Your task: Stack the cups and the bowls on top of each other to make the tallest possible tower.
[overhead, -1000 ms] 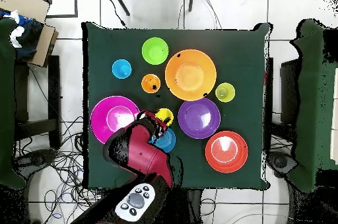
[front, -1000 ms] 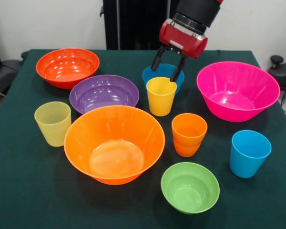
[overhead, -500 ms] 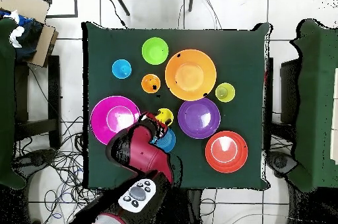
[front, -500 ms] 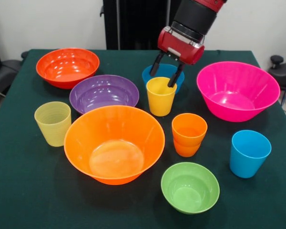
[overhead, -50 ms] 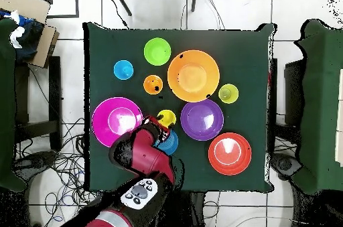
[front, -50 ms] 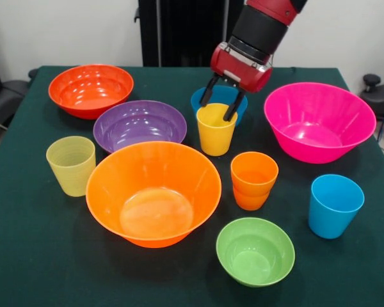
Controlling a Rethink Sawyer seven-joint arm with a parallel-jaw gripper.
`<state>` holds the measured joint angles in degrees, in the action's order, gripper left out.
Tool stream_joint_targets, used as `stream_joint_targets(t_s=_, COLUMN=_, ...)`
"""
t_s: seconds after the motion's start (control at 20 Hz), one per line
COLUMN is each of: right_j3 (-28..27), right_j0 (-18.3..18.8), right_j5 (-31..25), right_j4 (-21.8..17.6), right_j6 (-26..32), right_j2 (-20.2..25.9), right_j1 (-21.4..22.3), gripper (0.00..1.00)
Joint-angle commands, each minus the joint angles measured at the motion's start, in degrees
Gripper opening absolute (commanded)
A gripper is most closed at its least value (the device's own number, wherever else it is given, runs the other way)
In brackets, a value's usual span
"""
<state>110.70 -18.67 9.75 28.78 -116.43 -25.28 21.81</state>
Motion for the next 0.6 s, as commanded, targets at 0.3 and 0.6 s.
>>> stream_joint_targets(t_s=0.3, right_j3=-2.37, right_j0=0.38, right_j5=4.30, right_j4=-1.83, right_j6=-10.40, right_j2=8.19, right_j1=-3.69, gripper=1.00)
stream_joint_targets(t_s=0.6, right_j3=-2.39, right_j0=0.78, right_j5=4.94, right_j4=-1.96, right_j6=-9.98, right_j2=8.49, right_j1=-3.73, gripper=1.00)
